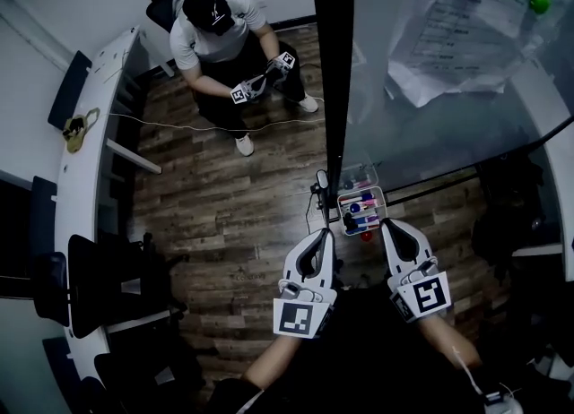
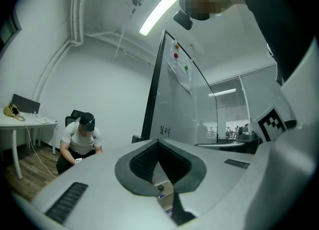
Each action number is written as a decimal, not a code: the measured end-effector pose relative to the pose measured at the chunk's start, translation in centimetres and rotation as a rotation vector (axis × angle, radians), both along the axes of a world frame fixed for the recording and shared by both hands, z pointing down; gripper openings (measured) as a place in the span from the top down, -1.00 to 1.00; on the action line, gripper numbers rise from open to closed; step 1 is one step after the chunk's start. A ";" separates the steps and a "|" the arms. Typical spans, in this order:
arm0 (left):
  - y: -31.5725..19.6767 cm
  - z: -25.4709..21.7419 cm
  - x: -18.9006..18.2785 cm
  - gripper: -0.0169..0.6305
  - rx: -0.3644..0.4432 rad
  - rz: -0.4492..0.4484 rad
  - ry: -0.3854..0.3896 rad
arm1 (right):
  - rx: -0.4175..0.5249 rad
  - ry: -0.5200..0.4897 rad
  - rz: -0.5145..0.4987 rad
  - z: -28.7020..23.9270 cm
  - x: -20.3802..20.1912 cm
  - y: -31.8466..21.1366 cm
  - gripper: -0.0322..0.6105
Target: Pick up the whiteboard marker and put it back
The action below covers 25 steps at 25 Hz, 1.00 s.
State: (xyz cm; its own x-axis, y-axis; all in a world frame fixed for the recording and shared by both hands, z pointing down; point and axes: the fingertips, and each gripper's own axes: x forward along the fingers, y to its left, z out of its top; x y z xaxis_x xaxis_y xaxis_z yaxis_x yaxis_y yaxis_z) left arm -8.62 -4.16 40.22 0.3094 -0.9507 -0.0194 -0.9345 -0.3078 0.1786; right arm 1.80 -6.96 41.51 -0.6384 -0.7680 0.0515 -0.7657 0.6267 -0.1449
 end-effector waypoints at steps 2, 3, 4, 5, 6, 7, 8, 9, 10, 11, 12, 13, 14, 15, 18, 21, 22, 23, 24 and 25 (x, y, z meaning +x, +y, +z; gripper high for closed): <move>0.2 -0.1 0.1 0.94 0.005 -0.009 -0.004 | 0.014 -0.010 -0.008 -0.7 0.2 0.4 0.86; 0.2 -0.1 0.1 0.94 0.007 -0.016 -0.011 | 0.017 -0.015 -0.012 -0.9 0.3 0.7 0.86; 0.3 -0.1 0.1 0.94 0.009 -0.022 -0.023 | 0.018 -0.022 -0.015 -1.2 0.5 0.9 0.86; 0.4 -0.2 0.1 0.94 0.010 -0.028 -0.034 | 0.017 -0.028 -0.017 -1.4 0.7 1.1 0.86; 0.5 -0.2 0.2 0.94 0.009 -0.030 -0.036 | 0.015 -0.034 -0.018 -1.7 0.9 1.4 0.86; 0.6 -0.3 0.4 0.94 0.005 -0.029 -0.029 | 0.015 -0.035 -0.023 -1.8 1.1 1.6 0.86; 0.7 -0.4 0.6 0.94 0.002 -0.027 -0.023 | 0.016 -0.030 -0.030 -1.8 1.4 1.8 0.86; 0.8 -0.4 0.7 0.94 0.002 -0.027 -0.023 | 0.020 -0.023 -0.039 -1.8 1.5 1.9 0.85; 0.8 -0.5 0.7 0.94 0.003 -0.027 -0.025 | 0.024 -0.021 -0.044 -1.8 1.6 2.0 0.86; 0.8 -0.5 0.8 0.94 0.004 -0.028 -0.027 | 0.030 -0.026 -0.041 -2.1 1.6 2.0 0.86; 0.9 -0.5 0.8 0.94 0.003 -0.028 -0.028 | 0.034 -0.034 -0.035 -2.5 1.5 1.9 0.86; 0.9 -0.5 0.8 0.94 0.003 -0.028 -0.029 | 0.037 -0.039 -0.030 -2.8 1.5 1.9 0.86; 1.0 -0.6 0.8 0.94 0.003 -0.027 -0.030 | 0.038 -0.039 -0.029 -3.0 1.4 1.9 0.86; 1.0 -0.6 0.8 0.94 0.005 -0.026 -0.033 | 0.040 -0.038 -0.031 -3.1 1.4 1.9 0.86; 1.1 -0.6 0.8 0.94 0.005 -0.024 -0.040 | 0.042 -0.043 -0.034 -3.2 1.3 2.0 0.86; 1.1 -0.4 0.9 0.94 -0.003 -0.021 -0.041 | 0.042 -0.045 -0.033 -3.2 1.4 2.0 0.86; 1.1 -0.4 0.9 0.94 -0.003 -0.020 -0.040 | 0.041 -0.044 -0.033 -3.2 1.4 2.0 0.86; 1.0 -0.3 0.9 0.94 -0.002 -0.020 -0.039 | 0.040 -0.043 -0.032 -3.2 1.5 1.9 0.86; 0.9 -0.3 1.0 0.94 0.001 -0.020 -0.039 | 0.039 -0.043 -0.031 -3.1 1.5 1.9 0.86; 0.9 -0.3 1.0 0.94 0.002 -0.020 -0.040 | 0.038 -0.042 -0.030 -3.1 1.6 1.9 0.86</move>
